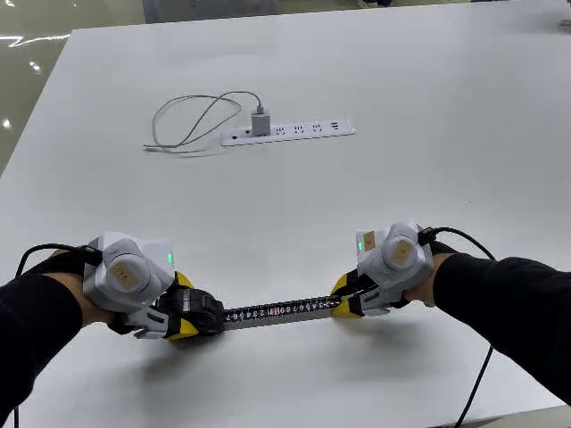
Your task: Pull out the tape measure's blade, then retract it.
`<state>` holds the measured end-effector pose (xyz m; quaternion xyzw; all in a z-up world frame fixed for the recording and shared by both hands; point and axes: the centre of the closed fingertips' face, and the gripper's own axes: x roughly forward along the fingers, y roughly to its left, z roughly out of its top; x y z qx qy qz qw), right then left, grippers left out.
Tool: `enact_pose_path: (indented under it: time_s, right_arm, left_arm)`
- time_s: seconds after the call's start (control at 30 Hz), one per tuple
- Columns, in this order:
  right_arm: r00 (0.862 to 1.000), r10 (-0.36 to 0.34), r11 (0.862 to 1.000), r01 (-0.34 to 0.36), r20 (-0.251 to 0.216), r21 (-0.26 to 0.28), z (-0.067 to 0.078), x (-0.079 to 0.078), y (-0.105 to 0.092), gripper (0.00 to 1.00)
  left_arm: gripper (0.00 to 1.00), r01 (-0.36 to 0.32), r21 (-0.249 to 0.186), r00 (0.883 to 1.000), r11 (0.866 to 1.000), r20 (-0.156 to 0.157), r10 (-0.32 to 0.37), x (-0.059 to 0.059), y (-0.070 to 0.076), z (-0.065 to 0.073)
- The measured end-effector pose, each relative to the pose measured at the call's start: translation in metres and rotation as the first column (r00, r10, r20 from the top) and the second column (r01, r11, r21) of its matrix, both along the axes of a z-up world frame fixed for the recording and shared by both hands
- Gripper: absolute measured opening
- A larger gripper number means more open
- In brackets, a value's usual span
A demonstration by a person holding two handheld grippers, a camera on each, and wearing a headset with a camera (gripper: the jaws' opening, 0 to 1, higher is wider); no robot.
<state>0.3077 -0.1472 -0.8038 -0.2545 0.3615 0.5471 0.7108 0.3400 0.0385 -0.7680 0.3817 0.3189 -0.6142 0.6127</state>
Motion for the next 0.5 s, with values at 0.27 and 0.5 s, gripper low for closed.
enact_pose_path:
  time_s: [0.27,0.5]
  right_arm:
    - [1.0,-0.001,1.0,0.001,0.0,-0.005,-0.0009,0.0003,-0.0057,0.1]
    - [1.0,-0.002,1.0,0.002,0.001,-0.007,-0.001,-0.0004,-0.0106,0.1]
  left_arm:
    - [0.3,0.0,0.0,1.0,1.0,0.001,0.0,-0.0001,-0.0003,0.0004]
    - [0.3,-0.003,-0.001,1.0,1.0,0.001,0.003,-0.0001,-0.0004,0.0007]
